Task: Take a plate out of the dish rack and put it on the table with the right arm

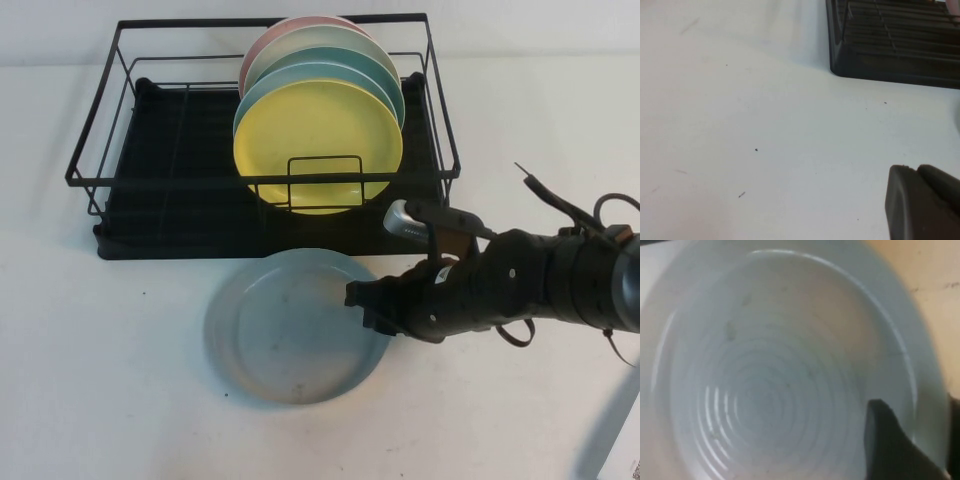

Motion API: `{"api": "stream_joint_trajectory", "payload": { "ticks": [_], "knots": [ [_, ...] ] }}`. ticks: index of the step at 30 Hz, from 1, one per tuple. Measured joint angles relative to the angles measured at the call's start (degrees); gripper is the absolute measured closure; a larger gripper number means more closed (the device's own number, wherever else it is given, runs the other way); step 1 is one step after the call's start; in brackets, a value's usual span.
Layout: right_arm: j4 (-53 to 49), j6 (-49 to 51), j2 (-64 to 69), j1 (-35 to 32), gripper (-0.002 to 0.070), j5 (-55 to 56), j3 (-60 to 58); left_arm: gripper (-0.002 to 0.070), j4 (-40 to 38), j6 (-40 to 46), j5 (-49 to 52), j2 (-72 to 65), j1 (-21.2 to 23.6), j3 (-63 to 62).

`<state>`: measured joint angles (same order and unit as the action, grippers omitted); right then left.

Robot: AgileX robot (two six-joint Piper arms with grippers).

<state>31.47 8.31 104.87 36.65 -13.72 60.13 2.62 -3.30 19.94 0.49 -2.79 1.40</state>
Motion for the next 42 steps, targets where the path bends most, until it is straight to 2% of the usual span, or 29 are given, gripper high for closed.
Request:
{"api": "stream_joint_trajectory", "payload": {
  "ticks": [3,10,14,17,19,21,24,27,34,42],
  "knots": [
    [-0.25,-0.11,0.37,0.0,0.0433,0.51,0.0,0.0678,0.0,0.0,0.0,0.0,0.0,0.0],
    [-1.42,-0.11,0.72,0.0,0.0281,0.55,0.0,0.0678,0.0,0.0,0.0,0.0,0.0,0.0],
    [-4.53,-0.11,-2.64,0.0,0.0261,-2.03,-0.11,0.0678,0.0,0.0,0.0,0.0,0.0,0.0],
    [-8.57,-0.11,-8.34,0.0,0.033,-5.63,-0.19,0.0678,0.0,0.0,0.0,0.0,0.0,0.0],
    [-12.13,-0.11,-12.56,0.0,0.043,-8.52,-0.19,0.0678,0.0,0.0,0.0,0.0,0.0,0.0],
    [-15.7,-0.11,-17.0,0.0,0.0568,-12.51,-0.19,0.0678,0.0,0.0,0.0,0.0,0.0,0.0],
    [-20.02,-0.11,-22.35,0.0,0.0659,-18.86,-0.19,0.0678,0.0,0.0,0.0,0.0,0.0,0.0],
    [-23.16,-0.11,-27.33,0.0,0.0683,-25.21,-0.33,0.0678,0.0,0.0,0.0,0.0,0.0,0.0],
    [-24.95,-0.11,-37.06,0.0,0.0694,-31.23,-5.45,0.0678,0.0,0.0,0.0,0.0,0.0,0.0],
    [-28.34,-0.4,-40.37,0.0,0.0694,-43.54,-6.99,0.0678,0.0,0.0,0.0,0.0,0.0,0.0]
  ]
}}
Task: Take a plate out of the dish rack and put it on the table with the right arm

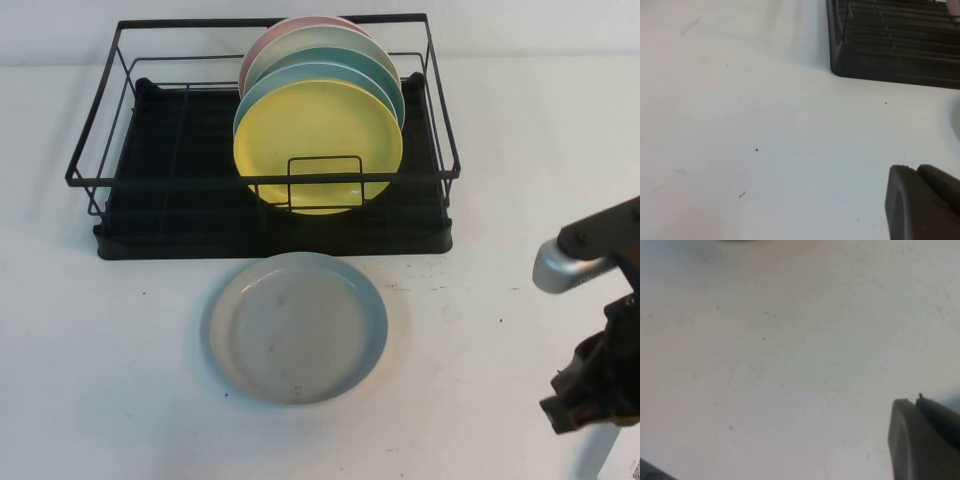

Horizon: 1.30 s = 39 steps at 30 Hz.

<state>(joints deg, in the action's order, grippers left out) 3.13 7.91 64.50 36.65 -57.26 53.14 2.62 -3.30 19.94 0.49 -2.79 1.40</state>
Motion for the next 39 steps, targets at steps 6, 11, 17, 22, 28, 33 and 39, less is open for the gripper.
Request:
{"api": "stream_joint_trajectory", "payload": {
  "ticks": [6,11,17,22,28,33,39],
  "knots": [
    [-3.13,-2.78,-0.12,0.0,0.0694,1.93,-2.6,0.0678,0.0,0.0,0.0,0.0,0.0,0.0],
    [-7.18,-2.78,-1.59,-1.17,0.0694,10.09,-7.94,0.0678,0.0,0.0,0.0,0.0,0.0,0.0],
    [-8.94,-2.78,-12.8,-13.48,0.0694,28.73,-24.48,0.0678,0.0,0.0,0.0,0.0,0.0,0.0],
    [-14.49,-2.78,-27.05,-25.99,0.0694,43.88,-39.96,0.0678,0.0,0.0,0.0,0.0,0.0,0.0],
    [-13.27,-2.58,-43.29,-37.87,0.0694,54.87,-52.31,0.0678,0.0,0.0,0.0,0.0,0.0,0.0],
    [-8.54,-2.58,-53.25,-43.3,0.0694,53.66,-54.46,0.0678,0.0,0.0,0.0,0.0,0.0,0.0],
    [-7.63,-2.58,-61.86,-43.77,0.0694,45.55,-54.72,0.0678,0.0,0.0,0.0,0.0,0.0,0.0]
  ]
}}
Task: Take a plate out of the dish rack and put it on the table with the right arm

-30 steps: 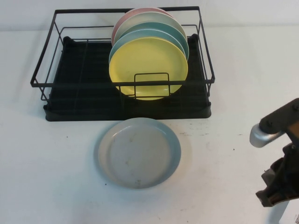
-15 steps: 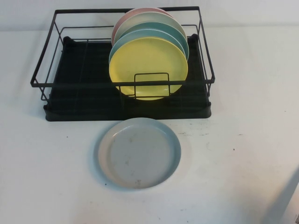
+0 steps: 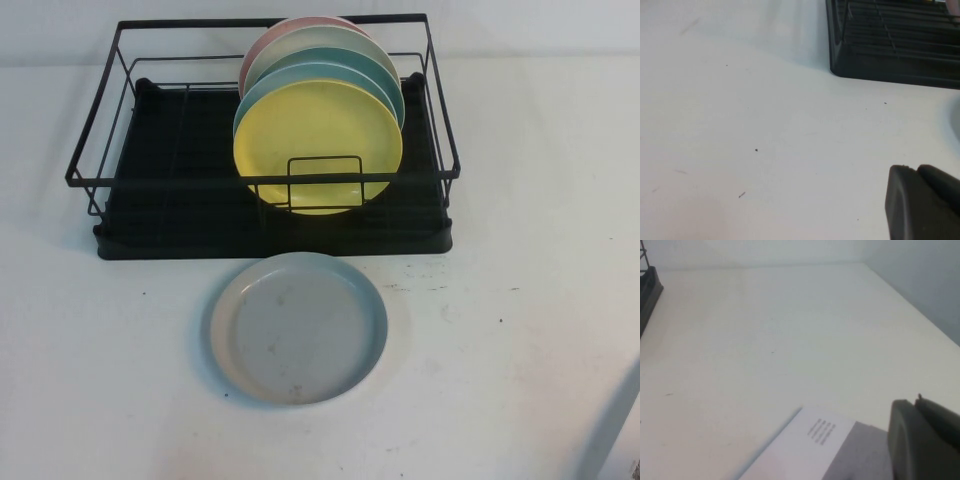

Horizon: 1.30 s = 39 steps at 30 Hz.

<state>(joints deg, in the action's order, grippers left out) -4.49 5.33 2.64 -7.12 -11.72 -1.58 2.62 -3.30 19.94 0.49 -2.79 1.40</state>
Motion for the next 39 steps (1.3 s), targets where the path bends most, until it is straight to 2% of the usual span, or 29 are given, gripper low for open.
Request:
{"api": "stream_joint_trajectory", "payload": {
  "ticks": [6,10,39],
  "knots": [
    [0.4,0.0,-3.04,3.77,0.0694,-7.65,-0.12,0.0678,0.0,0.0,0.0,0.0,0.0,0.0],
    [0.4,0.0,-3.04,6.19,0.0694,-8.22,-0.12,0.0678,0.0,0.0,0.0,0.0,0.0,0.0],
    [0.85,0.0,-3.04,6.47,0.0694,-8.34,-0.12,0.0678,0.0,0.0,0.0,0.0,0.0,0.0]
  ]
}}
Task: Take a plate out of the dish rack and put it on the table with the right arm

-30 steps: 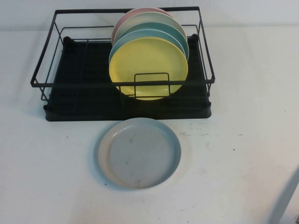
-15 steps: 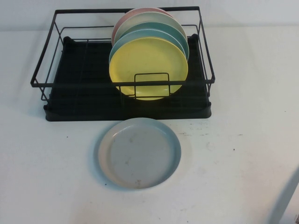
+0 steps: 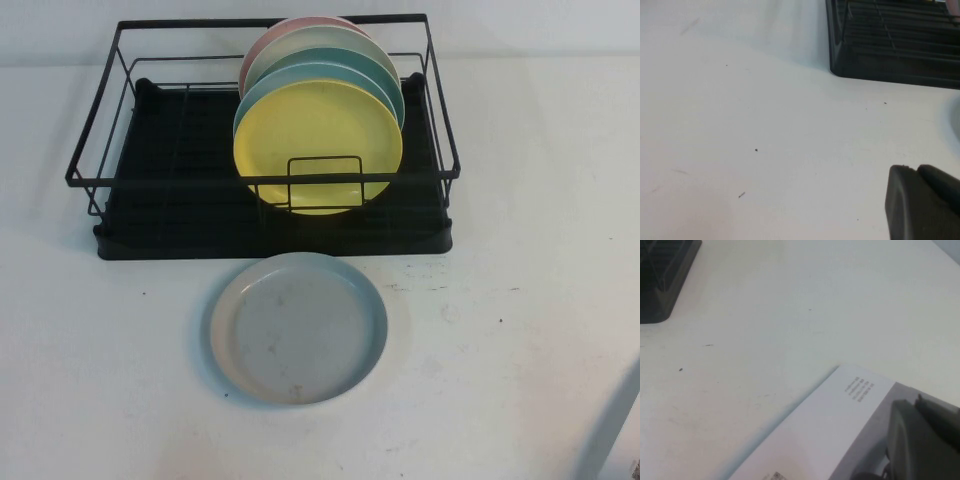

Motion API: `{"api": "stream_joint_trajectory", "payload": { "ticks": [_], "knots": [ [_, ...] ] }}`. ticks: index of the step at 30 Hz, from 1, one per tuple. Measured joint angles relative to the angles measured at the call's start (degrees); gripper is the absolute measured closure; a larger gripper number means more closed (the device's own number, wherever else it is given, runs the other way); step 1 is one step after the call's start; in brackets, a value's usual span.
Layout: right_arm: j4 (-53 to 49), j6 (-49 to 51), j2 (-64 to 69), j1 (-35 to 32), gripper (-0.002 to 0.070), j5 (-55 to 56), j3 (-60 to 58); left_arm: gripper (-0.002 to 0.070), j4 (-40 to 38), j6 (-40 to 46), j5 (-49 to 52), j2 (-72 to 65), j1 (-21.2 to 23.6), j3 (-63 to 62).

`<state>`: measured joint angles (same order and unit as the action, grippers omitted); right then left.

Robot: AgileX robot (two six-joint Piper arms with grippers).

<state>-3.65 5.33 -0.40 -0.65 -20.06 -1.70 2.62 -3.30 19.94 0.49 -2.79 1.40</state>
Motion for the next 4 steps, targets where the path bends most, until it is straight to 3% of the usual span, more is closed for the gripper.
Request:
{"api": "stream_joint_trajectory", "payload": {
  "ticks": [4],
  "knots": [
    [0.11,0.0,0.0,0.0,0.0694,0.0,0.0,0.0678,0.0,0.0,0.0,0.0,0.0,0.0]
  ]
}}
